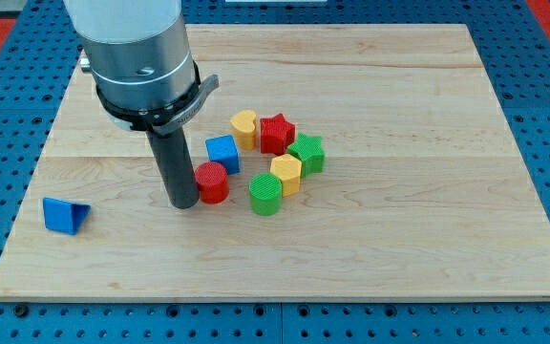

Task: Move the blue triangle to the bottom of the red circle

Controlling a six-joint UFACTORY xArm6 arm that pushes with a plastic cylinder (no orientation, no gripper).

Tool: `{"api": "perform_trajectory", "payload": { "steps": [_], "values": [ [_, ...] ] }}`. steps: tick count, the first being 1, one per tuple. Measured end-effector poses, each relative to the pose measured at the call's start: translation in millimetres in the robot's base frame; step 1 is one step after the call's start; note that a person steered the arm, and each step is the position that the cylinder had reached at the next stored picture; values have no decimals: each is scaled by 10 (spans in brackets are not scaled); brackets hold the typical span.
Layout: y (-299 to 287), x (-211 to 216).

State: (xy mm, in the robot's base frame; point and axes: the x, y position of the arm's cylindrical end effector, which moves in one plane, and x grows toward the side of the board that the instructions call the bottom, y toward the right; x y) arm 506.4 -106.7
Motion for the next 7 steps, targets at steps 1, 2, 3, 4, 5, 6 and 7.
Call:
{"api": "perform_trajectory", "payload": {
  "steps": [1,2,3,4,5,6,7],
  "values": [
    [-239,0],
    [-674,-148],
    [-412,-616],
    [-76,-739],
    [-187,-647],
    [-194,-549],
    [-77,-649]
  ]
}}
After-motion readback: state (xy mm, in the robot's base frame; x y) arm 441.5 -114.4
